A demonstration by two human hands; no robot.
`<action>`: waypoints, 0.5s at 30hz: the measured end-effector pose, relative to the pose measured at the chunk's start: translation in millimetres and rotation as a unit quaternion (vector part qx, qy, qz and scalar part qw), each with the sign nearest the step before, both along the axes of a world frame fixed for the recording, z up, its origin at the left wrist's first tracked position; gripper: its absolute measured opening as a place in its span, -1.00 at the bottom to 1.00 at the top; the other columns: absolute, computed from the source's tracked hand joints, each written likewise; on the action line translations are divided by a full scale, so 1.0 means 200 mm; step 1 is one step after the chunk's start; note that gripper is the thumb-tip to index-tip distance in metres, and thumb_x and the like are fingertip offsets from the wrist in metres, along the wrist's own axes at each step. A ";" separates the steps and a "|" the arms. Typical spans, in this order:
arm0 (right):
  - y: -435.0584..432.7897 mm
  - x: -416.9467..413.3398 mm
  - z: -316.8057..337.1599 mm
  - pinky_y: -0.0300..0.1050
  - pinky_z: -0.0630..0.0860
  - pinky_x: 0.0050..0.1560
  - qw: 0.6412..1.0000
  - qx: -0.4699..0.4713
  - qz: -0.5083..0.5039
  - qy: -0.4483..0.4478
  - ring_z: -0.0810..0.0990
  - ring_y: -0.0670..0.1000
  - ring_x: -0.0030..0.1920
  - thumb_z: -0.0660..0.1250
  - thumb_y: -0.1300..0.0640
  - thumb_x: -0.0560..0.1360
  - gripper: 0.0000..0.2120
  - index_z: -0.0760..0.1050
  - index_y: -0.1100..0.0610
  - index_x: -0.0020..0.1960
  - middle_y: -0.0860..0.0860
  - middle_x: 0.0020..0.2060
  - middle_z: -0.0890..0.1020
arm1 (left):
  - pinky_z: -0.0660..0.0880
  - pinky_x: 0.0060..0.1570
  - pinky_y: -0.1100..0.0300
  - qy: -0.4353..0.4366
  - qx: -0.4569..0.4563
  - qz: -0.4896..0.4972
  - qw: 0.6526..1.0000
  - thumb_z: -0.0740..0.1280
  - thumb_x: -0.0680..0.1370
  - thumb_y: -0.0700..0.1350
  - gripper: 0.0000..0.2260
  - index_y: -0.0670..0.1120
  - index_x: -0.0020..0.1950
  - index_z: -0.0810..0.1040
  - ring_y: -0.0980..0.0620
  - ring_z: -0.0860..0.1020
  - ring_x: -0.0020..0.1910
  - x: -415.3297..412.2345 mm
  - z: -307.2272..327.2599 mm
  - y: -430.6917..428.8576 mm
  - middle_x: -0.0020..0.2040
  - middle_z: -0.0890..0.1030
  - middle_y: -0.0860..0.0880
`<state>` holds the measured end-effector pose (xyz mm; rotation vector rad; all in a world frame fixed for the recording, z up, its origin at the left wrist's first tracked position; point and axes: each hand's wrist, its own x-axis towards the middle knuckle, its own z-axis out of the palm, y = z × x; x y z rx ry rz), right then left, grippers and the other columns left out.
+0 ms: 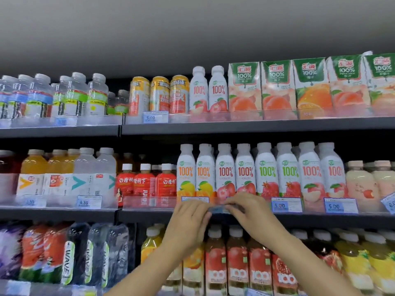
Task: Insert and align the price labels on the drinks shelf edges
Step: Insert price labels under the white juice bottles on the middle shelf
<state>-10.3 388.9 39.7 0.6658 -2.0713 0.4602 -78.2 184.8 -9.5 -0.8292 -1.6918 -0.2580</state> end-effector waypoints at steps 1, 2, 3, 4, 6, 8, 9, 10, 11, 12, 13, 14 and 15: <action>-0.09 -0.03 0.01 -0.22 0.43 -0.11 1.000 -0.019 0.001 0.004 0.50 -0.16 -0.17 0.38 0.15 0.54 -0.89 0.65 0.06 0.03 -0.13 -0.20 0.61 | 0.33 0.06 0.12 0.011 0.007 0.014 1.000 0.21 0.64 -0.04 -0.81 -0.06 0.17 0.53 -0.02 0.49 0.04 -0.03 0.00 -0.11 0.05 0.58 0.00; -0.17 -0.06 0.02 -0.23 0.43 -0.12 0.999 -0.033 0.001 0.010 0.49 -0.20 -0.18 0.37 0.17 0.54 -0.89 0.65 0.07 0.03 -0.14 -0.21 0.59 | 0.35 0.10 0.08 0.017 0.010 0.034 0.999 0.22 0.64 -0.05 -0.78 -0.09 0.21 0.55 -0.04 0.49 0.10 -0.06 -0.01 -0.21 0.10 0.58 -0.03; -0.25 -0.08 0.03 -0.29 0.39 -0.15 0.999 -0.047 -0.001 0.019 0.47 -0.23 -0.19 0.36 0.19 0.54 -0.88 0.65 0.07 0.03 -0.16 -0.24 0.55 | 0.38 0.15 0.03 0.016 0.014 0.057 0.998 0.22 0.63 -0.05 -0.75 -0.11 0.24 0.56 -0.07 0.49 0.16 -0.09 -0.01 -0.31 0.15 0.57 -0.05; -0.32 -0.11 0.04 -0.35 0.35 -0.17 0.998 -0.063 -0.003 0.026 0.45 -0.25 -0.20 0.35 0.19 0.55 -0.88 0.64 0.07 0.04 -0.16 -0.25 0.51 | 0.40 0.19 -0.01 0.005 0.019 0.079 0.997 0.22 0.63 -0.03 -0.72 -0.10 0.27 0.55 -0.10 0.49 0.21 -0.11 -0.03 -0.40 0.20 0.56 -0.06; -0.44 -0.16 0.05 -0.42 0.33 -0.17 0.995 -0.096 -0.005 0.023 0.44 -0.26 -0.19 0.33 0.19 0.56 -0.86 0.63 0.08 0.08 -0.17 -0.24 0.47 | 0.37 0.27 -0.07 -0.020 0.021 0.116 0.993 0.19 0.63 0.00 -0.67 -0.08 0.34 0.53 -0.12 0.47 0.28 -0.14 -0.06 -0.54 0.27 0.53 -0.06; -0.55 -0.19 0.05 -0.43 0.33 -0.16 0.993 -0.117 0.003 0.010 0.47 -0.25 -0.17 0.32 0.17 0.57 -0.84 0.61 0.06 0.10 -0.20 -0.22 0.47 | 0.34 0.31 -0.10 -0.026 0.014 0.138 0.990 0.15 0.63 0.03 -0.63 -0.07 0.36 0.52 -0.14 0.47 0.29 -0.17 -0.08 -0.63 0.30 0.52 -0.07; -0.59 -0.20 0.05 -0.43 0.33 -0.15 0.993 -0.118 0.007 0.006 0.48 -0.26 -0.15 0.31 0.18 0.57 -0.84 0.61 0.05 0.11 -0.21 -0.21 0.48 | 0.34 0.31 -0.11 -0.026 0.015 0.141 0.990 0.14 0.63 0.04 -0.62 -0.08 0.36 0.53 -0.15 0.47 0.29 -0.17 -0.09 -0.67 0.30 0.53 -0.08; -0.64 -0.22 0.04 -0.44 0.33 -0.14 0.993 -0.115 0.009 0.004 0.48 -0.28 -0.13 0.32 0.18 0.57 -0.84 0.61 0.05 0.10 -0.21 -0.20 0.50 | 0.34 0.32 -0.11 -0.025 0.022 0.142 0.989 0.15 0.63 0.04 -0.61 -0.09 0.36 0.53 -0.15 0.47 0.29 -0.18 -0.09 -0.71 0.31 0.53 -0.09; -0.68 -0.23 0.03 -0.44 0.33 -0.14 0.994 -0.110 0.008 0.004 0.48 -0.30 -0.11 0.32 0.18 0.56 -0.85 0.61 0.05 0.09 -0.20 -0.20 0.53 | 0.33 0.32 -0.12 -0.025 0.031 0.145 0.989 0.15 0.63 0.04 -0.61 -0.10 0.36 0.54 -0.15 0.46 0.29 -0.18 -0.10 -0.74 0.31 0.53 -0.10; -0.72 -0.25 0.03 -0.44 0.34 -0.14 0.994 -0.105 0.006 0.005 0.48 -0.30 -0.11 0.33 0.18 0.56 -0.85 0.61 0.04 0.09 -0.17 -0.18 0.56 | 0.33 0.33 -0.13 -0.025 0.039 0.149 0.988 0.16 0.62 0.03 -0.61 -0.11 0.36 0.54 -0.16 0.46 0.29 -0.19 -0.10 -0.77 0.31 0.54 -0.10; -0.75 -0.26 0.02 -0.45 0.35 -0.14 0.995 -0.102 0.001 0.007 0.49 -0.29 -0.13 0.33 0.16 0.56 -0.84 0.61 0.04 0.10 -0.15 -0.17 0.57 | 0.33 0.33 -0.14 -0.027 0.044 0.153 0.987 0.16 0.62 0.03 -0.61 -0.11 0.36 0.54 -0.16 0.46 0.30 -0.20 -0.10 -0.80 0.31 0.54 -0.11; -0.78 -0.27 0.02 -0.47 0.35 -0.14 0.995 -0.103 -0.004 0.011 0.49 -0.28 -0.14 0.33 0.15 0.56 -0.84 0.61 0.03 0.11 -0.16 -0.15 0.57 | 0.34 0.34 -0.15 -0.031 0.046 0.156 0.986 0.16 0.62 0.03 -0.60 -0.11 0.36 0.53 -0.16 0.47 0.30 -0.20 -0.10 -0.82 0.31 0.54 -0.11; -0.80 -0.29 0.02 -0.48 0.35 -0.13 0.994 -0.106 -0.009 0.013 0.49 -0.27 -0.14 0.34 0.14 0.56 -0.83 0.61 0.03 0.13 -0.18 -0.13 0.57 | 0.35 0.34 -0.15 -0.034 0.045 0.157 0.986 0.15 0.63 0.04 -0.60 -0.11 0.36 0.54 -0.16 0.47 0.30 -0.21 -0.10 -0.84 0.31 0.54 -0.11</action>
